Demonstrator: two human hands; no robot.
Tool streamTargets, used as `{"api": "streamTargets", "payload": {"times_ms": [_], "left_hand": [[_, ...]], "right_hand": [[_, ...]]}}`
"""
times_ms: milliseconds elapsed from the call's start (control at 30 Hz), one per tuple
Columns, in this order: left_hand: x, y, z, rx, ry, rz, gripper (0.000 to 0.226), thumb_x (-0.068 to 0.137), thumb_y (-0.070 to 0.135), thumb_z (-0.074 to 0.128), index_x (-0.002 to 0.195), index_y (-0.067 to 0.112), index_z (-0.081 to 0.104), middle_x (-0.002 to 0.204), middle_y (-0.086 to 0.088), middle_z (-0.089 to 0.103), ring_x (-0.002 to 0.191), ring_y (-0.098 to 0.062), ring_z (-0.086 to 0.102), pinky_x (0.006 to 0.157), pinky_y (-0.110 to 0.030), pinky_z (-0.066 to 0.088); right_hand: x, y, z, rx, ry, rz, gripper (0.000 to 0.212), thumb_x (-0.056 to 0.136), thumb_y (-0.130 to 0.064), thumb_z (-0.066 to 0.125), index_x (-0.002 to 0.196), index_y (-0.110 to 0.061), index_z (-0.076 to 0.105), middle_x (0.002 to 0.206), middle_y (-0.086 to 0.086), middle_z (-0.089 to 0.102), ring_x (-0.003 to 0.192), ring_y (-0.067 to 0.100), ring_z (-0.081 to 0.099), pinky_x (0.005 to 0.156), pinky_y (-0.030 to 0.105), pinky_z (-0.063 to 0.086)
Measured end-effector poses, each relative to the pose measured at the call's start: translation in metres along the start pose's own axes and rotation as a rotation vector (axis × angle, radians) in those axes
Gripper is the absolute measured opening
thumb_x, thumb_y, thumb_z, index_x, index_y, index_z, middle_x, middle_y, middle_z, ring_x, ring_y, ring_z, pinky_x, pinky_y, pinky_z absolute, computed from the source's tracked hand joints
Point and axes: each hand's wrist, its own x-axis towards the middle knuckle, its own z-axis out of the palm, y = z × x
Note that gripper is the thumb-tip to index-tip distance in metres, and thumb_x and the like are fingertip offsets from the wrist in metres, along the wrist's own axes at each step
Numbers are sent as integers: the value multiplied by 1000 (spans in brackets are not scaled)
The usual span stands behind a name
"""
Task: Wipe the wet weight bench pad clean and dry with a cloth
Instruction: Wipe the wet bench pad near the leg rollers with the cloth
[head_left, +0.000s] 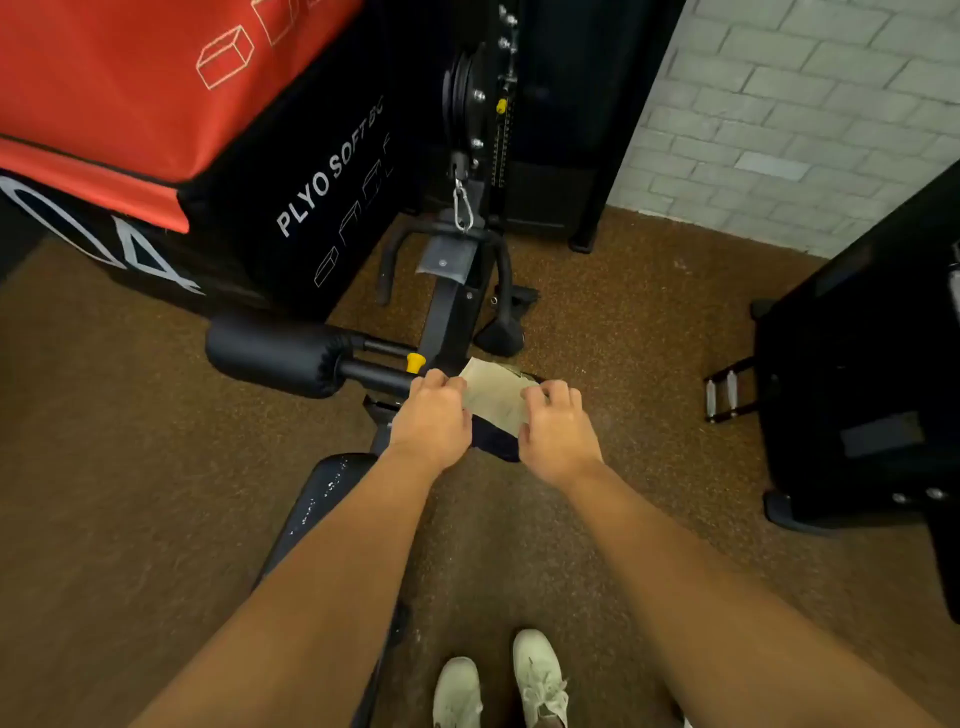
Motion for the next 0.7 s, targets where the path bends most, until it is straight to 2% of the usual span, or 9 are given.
{"api": "streamTargets", "payload": {"times_ms": [100, 233, 367, 433, 533, 600, 700], "left_hand": [[7, -4, 13, -50, -10, -69, 50, 95, 24, 54, 139, 11, 37, 133, -10, 38, 127, -28, 34, 99, -41, 41], [14, -5, 28, -88, 13, -125, 65, 94, 24, 56, 148, 9, 22, 138, -13, 31, 127, -30, 32, 104, -40, 35], [20, -3, 34, -111, 50, -168, 63, 93, 24, 58, 146, 10, 27, 138, -14, 35, 127, -31, 34, 103, -41, 36], [22, -3, 36, -122, 41, -188, 55, 92, 23, 59, 139, 11, 34, 134, -14, 42, 125, -32, 38, 100, -43, 40], [24, -4, 37, -185, 30, -214, 41, 91, 20, 60, 127, 12, 42, 124, -14, 53, 119, -33, 44, 93, -48, 44], [26, -8, 36, -249, 29, -216, 32, 90, 21, 59, 118, 10, 49, 118, -16, 56, 115, -35, 48, 91, -47, 45], [25, -11, 30, -361, 28, -221, 29, 89, 26, 62, 109, 6, 56, 111, -16, 53, 104, -34, 53, 88, -39, 45]], "right_hand": [[9, 2, 10, 55, 9, 39, 48, 89, -20, 54, 133, -9, 39, 131, 13, 38, 118, 29, 37, 96, 39, 45], [20, 3, 18, 56, 13, 104, 64, 87, -19, 57, 143, -10, 28, 132, 14, 39, 118, 31, 38, 97, 40, 40], [28, 0, 18, 68, 5, 145, 70, 86, -19, 60, 146, -8, 24, 133, 14, 40, 121, 30, 40, 99, 40, 37], [30, -3, 19, 111, 1, 164, 64, 85, -17, 60, 142, -8, 31, 131, 14, 44, 120, 31, 43, 98, 41, 38], [35, -6, 21, 203, 39, 178, 40, 80, -14, 59, 118, -6, 52, 118, 16, 53, 111, 34, 49, 92, 43, 44], [36, -8, 20, 276, 67, 201, 30, 77, -12, 58, 107, -5, 57, 112, 16, 55, 106, 36, 51, 89, 44, 45], [38, -13, 15, 356, 85, 211, 30, 80, -12, 55, 110, -6, 58, 109, 15, 58, 102, 35, 56, 87, 42, 48]]}}
